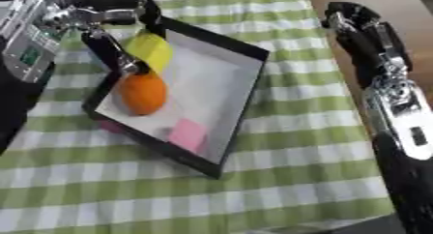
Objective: Pick up objects on the table and place them in the box.
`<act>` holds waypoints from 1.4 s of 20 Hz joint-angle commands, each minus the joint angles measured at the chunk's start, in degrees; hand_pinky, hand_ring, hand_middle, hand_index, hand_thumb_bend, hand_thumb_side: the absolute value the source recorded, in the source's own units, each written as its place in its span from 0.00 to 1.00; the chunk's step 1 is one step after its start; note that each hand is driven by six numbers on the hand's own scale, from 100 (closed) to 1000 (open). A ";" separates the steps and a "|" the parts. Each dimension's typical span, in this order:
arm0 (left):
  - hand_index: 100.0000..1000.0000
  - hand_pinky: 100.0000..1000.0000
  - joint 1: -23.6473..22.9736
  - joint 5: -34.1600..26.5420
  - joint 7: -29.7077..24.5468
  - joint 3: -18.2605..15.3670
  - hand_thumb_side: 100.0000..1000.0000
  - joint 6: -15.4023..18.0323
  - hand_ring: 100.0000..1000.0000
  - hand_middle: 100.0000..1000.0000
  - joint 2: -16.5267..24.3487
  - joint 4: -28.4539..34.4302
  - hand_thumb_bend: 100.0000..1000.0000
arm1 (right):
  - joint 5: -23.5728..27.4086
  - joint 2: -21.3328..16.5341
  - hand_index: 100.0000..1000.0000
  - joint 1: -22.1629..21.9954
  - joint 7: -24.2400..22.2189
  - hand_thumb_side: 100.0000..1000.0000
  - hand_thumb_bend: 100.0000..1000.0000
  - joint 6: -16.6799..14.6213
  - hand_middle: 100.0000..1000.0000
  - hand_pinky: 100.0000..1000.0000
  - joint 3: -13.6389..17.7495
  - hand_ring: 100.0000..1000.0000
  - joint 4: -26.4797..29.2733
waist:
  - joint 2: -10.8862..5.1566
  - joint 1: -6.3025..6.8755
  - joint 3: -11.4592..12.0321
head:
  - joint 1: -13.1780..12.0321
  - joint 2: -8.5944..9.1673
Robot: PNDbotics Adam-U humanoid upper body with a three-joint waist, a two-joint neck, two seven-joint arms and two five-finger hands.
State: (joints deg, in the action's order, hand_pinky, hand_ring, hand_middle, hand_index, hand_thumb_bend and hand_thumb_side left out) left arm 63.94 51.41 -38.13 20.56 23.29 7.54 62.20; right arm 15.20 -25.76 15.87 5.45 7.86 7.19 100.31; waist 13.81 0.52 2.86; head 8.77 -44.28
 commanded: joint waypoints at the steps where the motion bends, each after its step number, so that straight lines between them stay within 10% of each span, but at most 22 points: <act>1: 0.61 0.71 0.17 3.23 1.00 0.67 0.00 1.71 0.63 0.55 -1.20 -1.69 0.40 | 0.39 -1.19 0.71 0.76 0.13 0.40 0.00 -0.15 0.70 0.97 0.41 0.75 1.24 | -1.13 -0.05 -0.02 | -0.01 0.16; 5: 0.81 0.81 -0.80 5.97 1.85 0.59 0.02 2.68 0.81 0.78 -2.12 -3.72 0.64 | 0.42 -1.20 0.71 0.73 0.18 0.40 0.00 -0.17 0.70 0.97 0.45 0.75 1.27 | -1.27 -0.03 -0.08 | 0.15 0.16; 11: 0.88 0.86 -0.76 9.23 4.43 -1.10 0.29 0.42 0.88 0.83 -1.60 -2.86 0.82 | 0.55 -1.23 0.71 0.52 0.48 0.40 0.00 -0.23 0.70 0.97 0.63 0.75 1.26 | -1.53 -0.04 -0.03 | 0.28 0.16; 18: 0.90 0.86 -0.52 7.97 6.48 -2.90 0.33 -1.72 0.88 0.84 -0.47 -0.23 0.83 | 0.70 -1.28 0.71 0.42 0.63 0.40 0.00 -0.24 0.70 0.97 0.66 0.75 1.20 | -1.65 -0.22 0.13 | 0.47 0.16; 23: 0.87 0.83 -0.06 3.76 8.52 -5.95 0.34 -4.72 0.84 0.82 2.31 1.42 0.61 | 0.73 -1.39 0.71 0.25 0.93 0.40 0.00 -0.19 0.69 0.97 0.82 0.75 1.17 | -1.77 -0.15 0.47 | 1.12 0.16; 28: 0.88 0.84 1.07 -1.33 9.50 -8.56 0.38 -8.55 0.85 0.85 6.40 0.20 0.61 | 0.79 -1.49 0.71 0.12 1.21 0.40 0.00 -0.18 0.69 0.97 0.93 0.75 1.19 | -1.84 -0.12 0.66 | 1.61 0.16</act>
State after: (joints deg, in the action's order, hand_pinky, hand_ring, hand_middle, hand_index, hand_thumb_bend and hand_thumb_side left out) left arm 63.53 51.45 -28.88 13.08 15.63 11.98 61.94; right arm 15.50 -25.77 15.59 6.40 7.81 7.42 100.35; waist 13.80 0.52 3.54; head 10.18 -44.28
